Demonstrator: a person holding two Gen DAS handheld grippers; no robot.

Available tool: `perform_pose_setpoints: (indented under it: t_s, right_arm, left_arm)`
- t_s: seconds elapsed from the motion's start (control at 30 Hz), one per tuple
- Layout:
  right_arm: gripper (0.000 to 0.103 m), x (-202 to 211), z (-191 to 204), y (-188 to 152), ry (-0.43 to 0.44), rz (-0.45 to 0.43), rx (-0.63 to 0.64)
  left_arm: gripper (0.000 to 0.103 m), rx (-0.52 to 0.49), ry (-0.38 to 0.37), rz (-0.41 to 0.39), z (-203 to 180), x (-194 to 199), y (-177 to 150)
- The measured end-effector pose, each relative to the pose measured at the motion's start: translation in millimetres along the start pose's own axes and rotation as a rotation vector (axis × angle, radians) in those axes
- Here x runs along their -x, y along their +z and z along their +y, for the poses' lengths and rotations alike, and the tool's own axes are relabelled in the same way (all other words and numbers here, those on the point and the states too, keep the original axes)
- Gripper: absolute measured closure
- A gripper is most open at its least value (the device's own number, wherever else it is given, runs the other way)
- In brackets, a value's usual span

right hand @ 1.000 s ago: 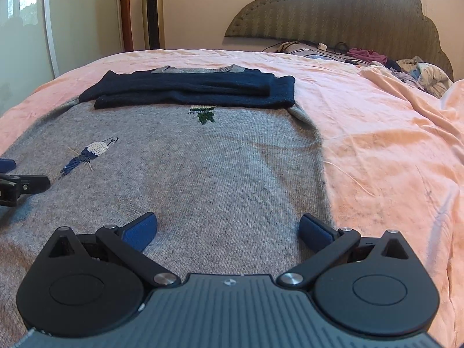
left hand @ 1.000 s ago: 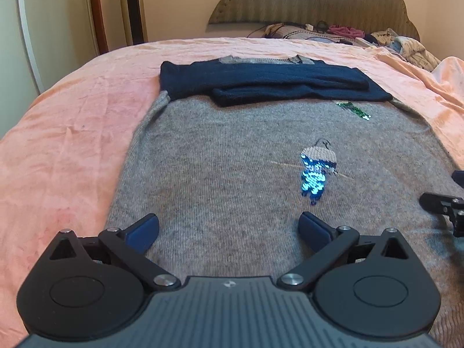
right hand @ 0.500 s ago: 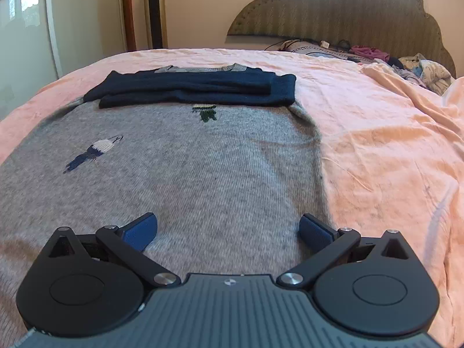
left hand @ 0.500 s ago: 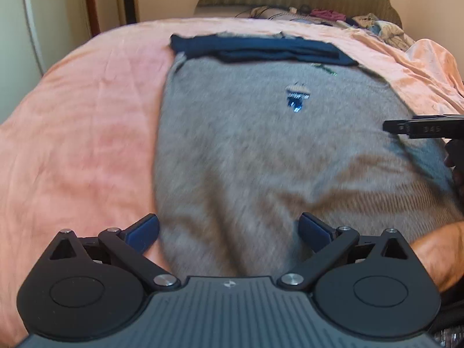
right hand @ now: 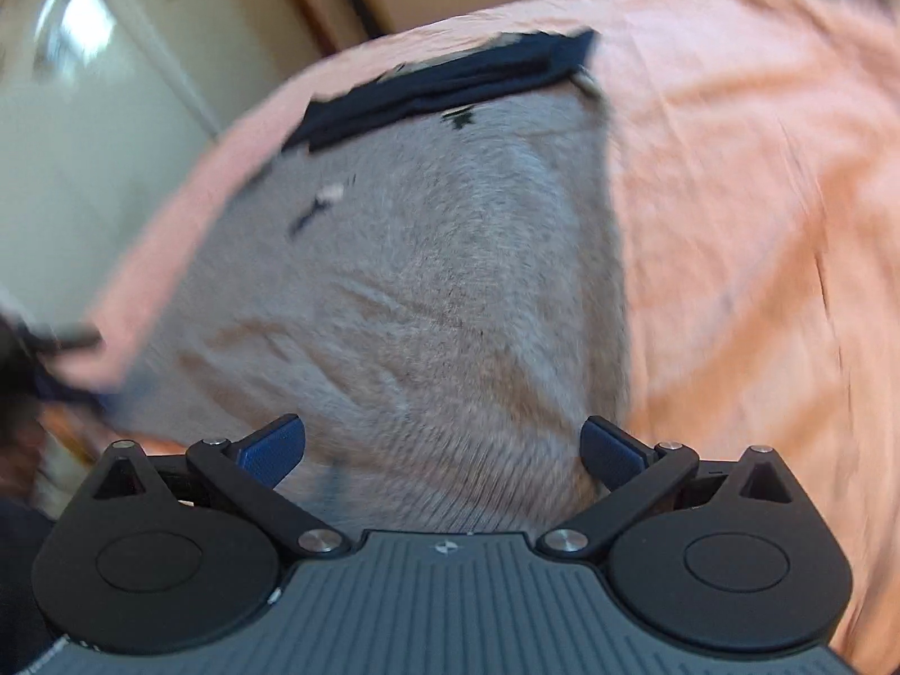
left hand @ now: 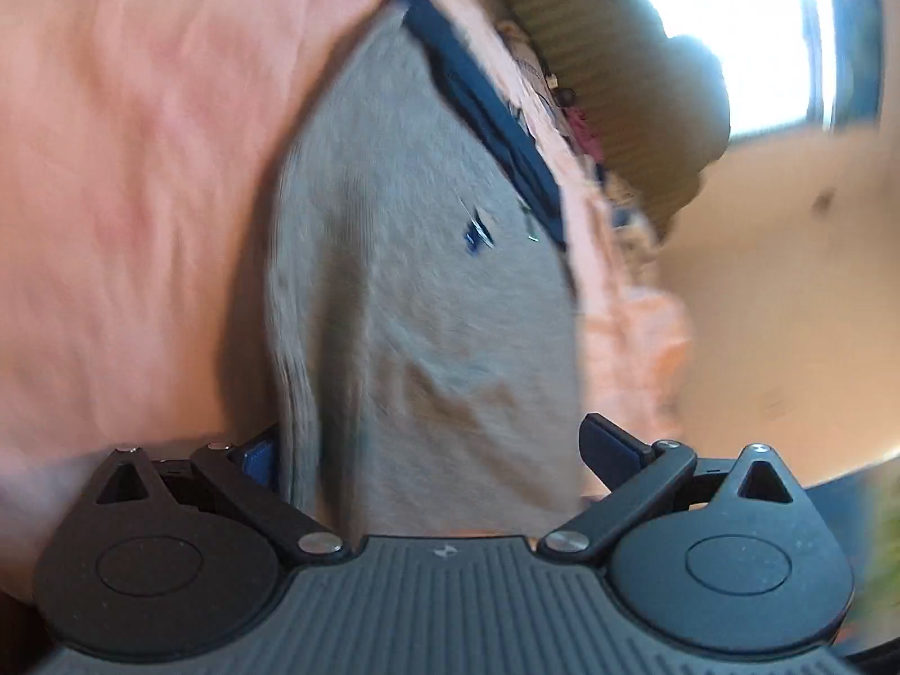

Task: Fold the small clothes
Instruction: 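Grasp the grey hem with the left gripper while the right gripper grasps the hem beside it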

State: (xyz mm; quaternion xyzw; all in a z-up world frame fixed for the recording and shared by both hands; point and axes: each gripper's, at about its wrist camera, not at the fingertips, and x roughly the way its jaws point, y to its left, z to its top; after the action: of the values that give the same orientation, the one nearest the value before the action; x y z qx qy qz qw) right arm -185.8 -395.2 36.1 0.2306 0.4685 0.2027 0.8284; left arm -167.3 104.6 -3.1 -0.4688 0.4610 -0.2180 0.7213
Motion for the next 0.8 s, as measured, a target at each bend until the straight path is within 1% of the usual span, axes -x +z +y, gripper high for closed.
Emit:
perform_pose_setpoints:
  t_s: [0.03, 0.07, 0.1, 0.17, 0.2, 0.23, 0.27, 0.3, 0.37, 0.4, 0.43, 0.47, 0.5, 0.53, 0.57, 0.6, 0.63, 0.67, 0.7, 0.73, 0.77, 0.8]
  right_arm:
    - [0.000, 5.5, -12.1, 1.0, 0.029, -0.002, -0.075]
    - [0.000, 9.0, -24.8, 1.1, 0.038, 0.002, -0.149]
    - [0.000, 9.5, -33.0, 0.1, 0.034, 0.011, -0.195]
    - [0.000, 7.1, -40.5, -4.3, 0.084, 0.023, -0.243]
    - [0.000, 3.8, -39.7, -4.8, 0.111, 0.042, -0.251]
    - [0.000, -0.5, -37.1, -5.2, 0.137, 0.067, -0.252]
    - [0.000, -5.7, -32.6, -5.5, 0.157, 0.096, -0.239]
    - [0.000, -10.3, -26.7, -5.7, 0.165, 0.120, -0.214]
    - [0.001, -13.1, -18.1, -3.6, 0.156, 0.128, -0.166]
    - [0.009, -13.8, -17.2, -1.9, 0.152, 0.130, -0.164]
    - [0.023, -14.3, -18.8, -0.4, 0.147, 0.132, -0.170]
    - [0.031, -14.7, -21.4, 0.5, 0.130, 0.135, -0.177]
    - [0.046, -14.9, -23.8, 0.2, 0.115, 0.134, -0.184]
    - [0.055, -14.9, -28.1, 0.1, 0.112, 0.131, -0.198]
    - [0.058, -14.3, -30.6, -0.8, 0.111, 0.128, -0.211]
    - [0.065, -12.9, -33.1, -2.3, 0.106, 0.122, -0.218]
    - [0.083, -11.3, -36.6, -5.2, 0.095, 0.121, -0.219]
    - [0.091, -16.1, -38.1, -5.6, 0.081, 0.131, -0.208]
    - [0.091, -16.6, -36.7, -6.9, 0.085, 0.127, -0.191]
    - [0.091, -15.3, -35.1, -6.8, 0.096, 0.123, -0.179]
    - [0.091, -11.3, -33.0, -4.7, 0.100, 0.111, -0.166]
    - [0.091, -4.2, -31.6, -1.7, 0.102, 0.087, -0.152]
  left_arm:
    - [0.000, 0.022, -0.031, -0.008, 4.0, 1.6, 0.6]
    - [0.000, 0.034, -0.051, -0.008, 6.0, 2.4, 1.3]
    - [0.000, 0.041, -0.063, 0.000, 7.1, 2.1, 1.9]
    - [0.001, 0.044, -0.076, 0.001, 7.0, 2.4, 1.2]
    - [0.007, 0.041, -0.087, -0.002, 6.2, 3.6, 2.1]
    - [0.013, 0.034, -0.082, -0.002, 4.9, 3.6, 1.9]
    - [0.028, 0.022, -0.063, -0.001, 3.9, 3.9, 4.8]
    - [0.040, 0.013, -0.047, 0.000, 3.1, 4.0, 5.5]
    - [0.042, -0.004, 0.006, 0.019, 5.3, 3.8, 9.5]
    - [0.042, -0.012, 0.034, 0.025, 6.3, 3.2, 10.4]
    - [0.043, -0.019, 0.050, 0.032, 6.9, 3.0, 10.4]
    - [0.047, -0.021, 0.053, 0.035, 7.5, 3.4, 10.3]
    - [0.049, -0.021, 0.051, 0.037, 8.6, 4.1, 10.6]
    - [0.049, -0.023, 0.050, 0.037, 8.6, 5.3, 11.2]
    - [0.049, -0.025, 0.051, 0.035, 8.6, 6.5, 11.6]
    - [0.049, -0.027, 0.056, 0.032, 8.8, 7.8, 12.4]
    - [0.052, -0.028, 0.064, 0.029, 9.2, 8.6, 13.1]
    - [0.066, -0.029, 0.075, 0.028, 10.3, 9.2, 13.6]
    - [0.077, -0.029, 0.085, 0.029, 10.8, 9.7, 15.0]
    - [0.079, -0.031, 0.095, 0.026, 10.6, 10.4, 16.0]
    - [0.089, -0.043, 0.106, 0.023, 8.8, 13.1, 17.3]
    - [0.096, -0.074, 0.130, 0.019, 5.6, 15.9, 16.9]
